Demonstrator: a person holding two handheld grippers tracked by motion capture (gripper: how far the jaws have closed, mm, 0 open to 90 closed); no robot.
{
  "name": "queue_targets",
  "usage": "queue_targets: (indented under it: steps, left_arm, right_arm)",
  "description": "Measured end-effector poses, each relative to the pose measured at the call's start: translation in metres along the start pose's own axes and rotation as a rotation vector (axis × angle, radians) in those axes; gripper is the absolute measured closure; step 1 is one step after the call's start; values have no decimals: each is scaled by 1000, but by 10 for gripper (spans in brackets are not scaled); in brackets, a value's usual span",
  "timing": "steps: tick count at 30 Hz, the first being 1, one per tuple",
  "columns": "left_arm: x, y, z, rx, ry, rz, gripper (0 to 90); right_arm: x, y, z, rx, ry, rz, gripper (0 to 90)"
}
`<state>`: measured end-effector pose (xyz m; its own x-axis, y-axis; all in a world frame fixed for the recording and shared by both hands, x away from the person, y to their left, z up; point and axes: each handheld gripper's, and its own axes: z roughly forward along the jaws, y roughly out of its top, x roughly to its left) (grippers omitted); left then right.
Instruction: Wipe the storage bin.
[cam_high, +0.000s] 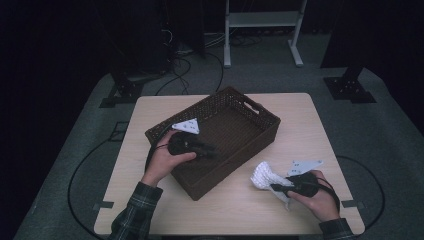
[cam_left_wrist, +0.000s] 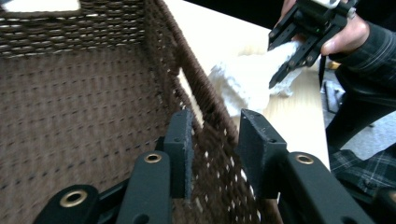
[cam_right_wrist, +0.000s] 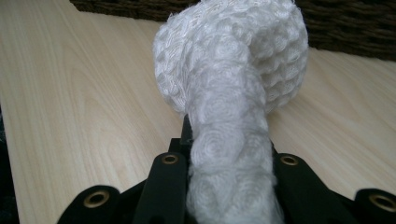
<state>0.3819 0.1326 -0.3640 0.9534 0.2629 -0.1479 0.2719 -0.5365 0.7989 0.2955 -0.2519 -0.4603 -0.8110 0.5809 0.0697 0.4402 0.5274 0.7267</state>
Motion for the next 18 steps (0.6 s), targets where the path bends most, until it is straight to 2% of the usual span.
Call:
queue_targets:
  steps: [2, 5, 9, 18]
  left_arm:
    - [-3, -3, -6, -3, 16, -7, 699]
    - [-6, -8, -18, -8, 37, -15, 749]
    - [-10, -17, -32, -6, 48, -23, 896]
    - [-22, -52, -63, 1, 72, -67, 894]
  right_arm:
    - [-3, -4, -4, -3, -18, 12, 741]
    - [-7, -11, -9, -6, -43, 56, 743]
    - [-12, -16, -14, -12, -82, 85, 746]
    - [-16, -18, -15, -18, -100, 101, 744]
